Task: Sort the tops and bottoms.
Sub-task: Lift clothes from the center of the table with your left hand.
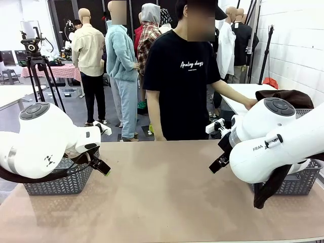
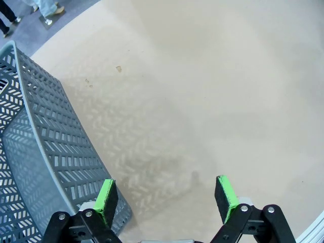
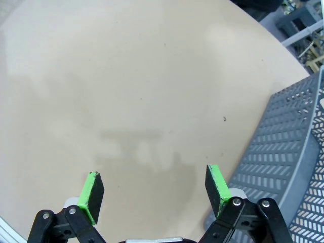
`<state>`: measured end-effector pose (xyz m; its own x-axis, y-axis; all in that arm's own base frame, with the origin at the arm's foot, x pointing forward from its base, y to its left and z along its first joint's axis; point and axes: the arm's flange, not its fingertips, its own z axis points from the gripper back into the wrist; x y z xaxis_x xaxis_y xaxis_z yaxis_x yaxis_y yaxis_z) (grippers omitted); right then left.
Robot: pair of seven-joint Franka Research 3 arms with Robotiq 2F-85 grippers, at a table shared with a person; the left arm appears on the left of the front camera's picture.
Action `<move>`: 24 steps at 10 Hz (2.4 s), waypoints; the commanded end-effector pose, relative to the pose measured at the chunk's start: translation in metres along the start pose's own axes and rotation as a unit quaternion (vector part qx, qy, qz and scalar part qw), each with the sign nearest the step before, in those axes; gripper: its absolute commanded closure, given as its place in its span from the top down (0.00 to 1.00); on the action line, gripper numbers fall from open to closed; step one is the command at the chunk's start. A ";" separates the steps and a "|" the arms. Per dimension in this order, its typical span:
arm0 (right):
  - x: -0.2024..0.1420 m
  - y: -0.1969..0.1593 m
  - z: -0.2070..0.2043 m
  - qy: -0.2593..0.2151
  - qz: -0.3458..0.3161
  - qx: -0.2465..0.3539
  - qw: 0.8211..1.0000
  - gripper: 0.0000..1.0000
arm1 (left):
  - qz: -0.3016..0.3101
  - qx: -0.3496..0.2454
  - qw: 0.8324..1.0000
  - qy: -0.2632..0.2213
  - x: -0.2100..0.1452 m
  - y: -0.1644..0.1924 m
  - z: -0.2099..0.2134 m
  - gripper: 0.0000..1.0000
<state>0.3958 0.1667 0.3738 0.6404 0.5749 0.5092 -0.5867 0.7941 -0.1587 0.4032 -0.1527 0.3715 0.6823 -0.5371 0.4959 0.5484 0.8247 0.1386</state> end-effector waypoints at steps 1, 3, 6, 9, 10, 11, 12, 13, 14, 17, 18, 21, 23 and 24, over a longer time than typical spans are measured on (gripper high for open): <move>0.000 0.000 0.000 0.000 0.000 0.000 1.000 1.00 | 0.001 0.000 1.000 0.000 0.000 0.001 0.000 1.00; 0.000 0.000 0.000 0.000 0.000 0.000 1.000 1.00 | 0.001 0.000 1.000 0.000 0.000 0.001 0.000 1.00; 0.000 0.000 0.000 0.000 0.000 0.000 1.000 1.00 | 0.001 0.000 1.000 0.000 0.000 0.001 0.000 1.00; 0.000 0.000 0.000 0.000 0.000 0.000 1.000 1.00 | 0.001 0.000 1.000 0.000 0.000 0.001 0.000 1.00; 0.000 0.000 0.000 0.000 0.000 0.000 1.000 1.00 | 0.001 0.000 1.000 0.000 0.000 0.001 0.000 1.00; 0.000 0.000 0.000 0.000 0.000 0.000 1.000 1.00 | 0.001 0.000 1.000 0.000 0.000 0.001 0.000 1.00; 0.000 0.000 0.000 0.000 0.000 0.000 1.000 1.00 | 0.001 0.000 1.000 0.000 0.000 0.001 0.000 1.00; 0.000 0.000 0.000 0.000 0.000 0.000 1.000 1.00 | 0.001 0.000 1.000 0.000 0.000 0.001 0.000 1.00; 0.000 0.000 0.000 0.000 0.000 0.000 1.000 1.00 | 0.001 0.000 1.000 0.000 0.000 0.001 0.000 1.00; 0.000 0.000 0.000 0.000 0.000 0.000 1.000 1.00 | 0.001 0.000 1.000 0.000 0.000 0.001 0.000 1.00; 0.000 0.000 0.000 0.000 0.000 0.000 1.000 1.00 | 0.001 0.000 1.000 0.000 0.000 0.001 0.000 1.00; 0.000 0.000 0.000 0.000 0.000 0.000 1.000 1.00 | 0.001 0.000 1.000 0.000 0.000 0.001 0.000 1.00; 0.002 0.003 0.014 -0.007 0.002 0.001 1.000 1.00 | -0.003 0.004 1.000 -0.009 0.002 -0.003 0.016 1.00; 0.005 0.003 0.032 -0.017 0.002 0.012 1.000 1.00 | -0.009 -0.008 1.000 -0.016 0.005 -0.001 0.037 1.00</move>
<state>0.3933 0.1689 0.3862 0.6276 0.5742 0.5257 -0.5885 0.7920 -0.1625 0.4006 -0.1555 0.3856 0.6675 -0.5395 0.5131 0.5521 0.8211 0.1451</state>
